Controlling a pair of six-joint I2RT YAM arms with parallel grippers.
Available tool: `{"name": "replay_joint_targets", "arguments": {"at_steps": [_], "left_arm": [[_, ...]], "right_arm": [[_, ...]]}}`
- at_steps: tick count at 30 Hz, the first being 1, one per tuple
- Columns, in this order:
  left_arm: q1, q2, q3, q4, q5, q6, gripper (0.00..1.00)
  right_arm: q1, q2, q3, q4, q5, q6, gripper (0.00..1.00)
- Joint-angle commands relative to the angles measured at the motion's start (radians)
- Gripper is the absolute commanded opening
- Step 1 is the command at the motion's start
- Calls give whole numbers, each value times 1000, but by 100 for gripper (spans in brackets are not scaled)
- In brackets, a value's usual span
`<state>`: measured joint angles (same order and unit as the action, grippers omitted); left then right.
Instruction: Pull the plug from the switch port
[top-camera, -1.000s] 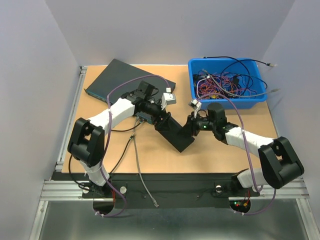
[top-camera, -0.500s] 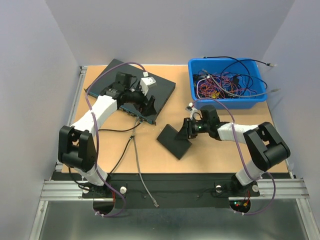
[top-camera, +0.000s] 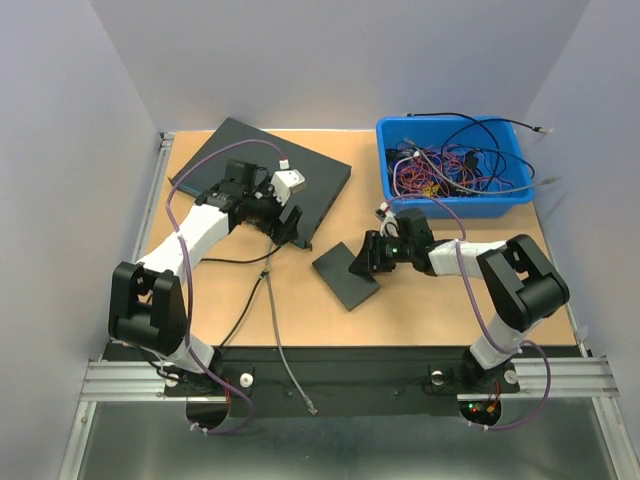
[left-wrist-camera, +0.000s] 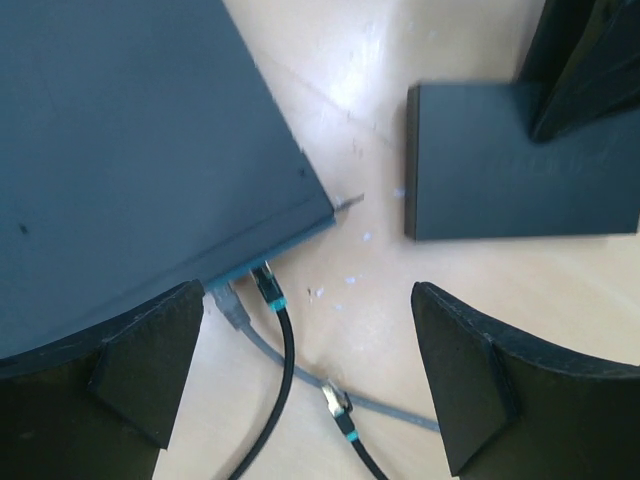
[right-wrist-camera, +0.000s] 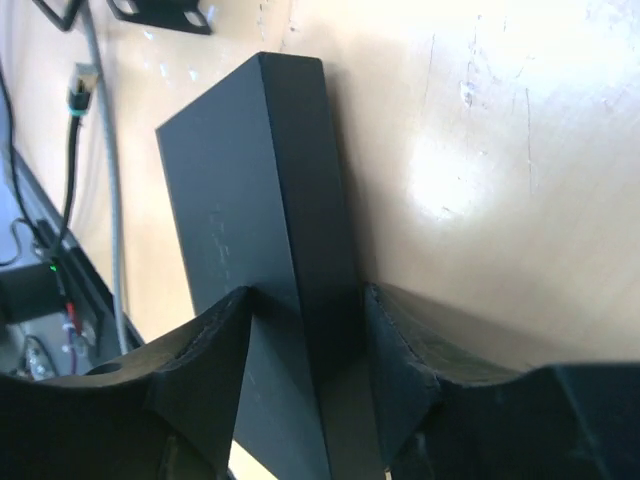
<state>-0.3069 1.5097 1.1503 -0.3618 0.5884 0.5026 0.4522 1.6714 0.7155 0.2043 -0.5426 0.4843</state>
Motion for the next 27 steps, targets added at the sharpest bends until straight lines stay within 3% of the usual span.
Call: {"name": "replay_joint_targets", "arguments": {"at_steps": [1,6,13,17,19,23,27], "left_arm": [[-9,-51,-75,9,-90,51,90],[-12,-80,-121,44,-170,57,67],[-12,-53,-195,89,-245,59,65],[-24,-43,-213,118,-216,71,61],[-24,-40,-218,121,-208,76,58],[-6,-48,-230,123,-214,85,57],[64,-75,-242,132,-216,71,57]], "right_arm": [[3,7,-2,-106,171,-41,55],[26,-54,24,-161,236,-58,59],[152,-162,125,-292,492,-40,64],[177,-215,165,-276,532,43,63],[195,-237,157,-226,530,91,62],[258,-256,76,96,523,316,61],[336,-141,27,367,602,552,60]]}}
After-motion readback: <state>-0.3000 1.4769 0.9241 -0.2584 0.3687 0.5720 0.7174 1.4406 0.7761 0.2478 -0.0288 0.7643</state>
